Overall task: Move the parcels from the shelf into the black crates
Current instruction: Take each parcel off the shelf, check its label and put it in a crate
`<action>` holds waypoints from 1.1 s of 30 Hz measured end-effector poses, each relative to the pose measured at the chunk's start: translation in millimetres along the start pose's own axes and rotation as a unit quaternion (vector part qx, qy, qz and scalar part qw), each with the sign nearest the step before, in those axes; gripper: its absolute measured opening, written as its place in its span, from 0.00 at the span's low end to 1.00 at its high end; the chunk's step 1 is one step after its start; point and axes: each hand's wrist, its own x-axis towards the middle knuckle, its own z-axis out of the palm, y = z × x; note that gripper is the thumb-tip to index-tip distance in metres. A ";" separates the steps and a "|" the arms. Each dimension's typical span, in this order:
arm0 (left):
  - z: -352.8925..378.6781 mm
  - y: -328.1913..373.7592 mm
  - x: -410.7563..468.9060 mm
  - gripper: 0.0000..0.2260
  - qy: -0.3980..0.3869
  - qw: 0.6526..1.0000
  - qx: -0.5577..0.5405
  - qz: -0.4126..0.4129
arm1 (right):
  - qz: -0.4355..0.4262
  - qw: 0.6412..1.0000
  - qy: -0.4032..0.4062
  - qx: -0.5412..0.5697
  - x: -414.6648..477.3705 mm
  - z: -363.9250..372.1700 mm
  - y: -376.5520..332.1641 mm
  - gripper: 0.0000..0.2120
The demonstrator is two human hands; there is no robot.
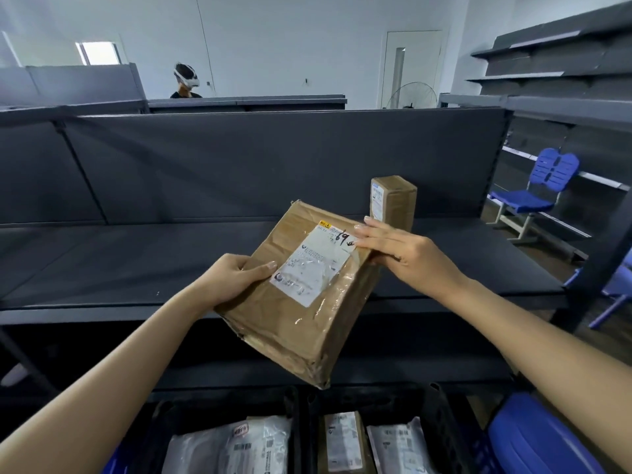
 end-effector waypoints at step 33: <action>75.8 -26.4 -115.2 0.08 0.251 0.966 -0.044 0.048 | 0.428 0.838 0.039 0.335 -59.4 59.9 -123.5 0.03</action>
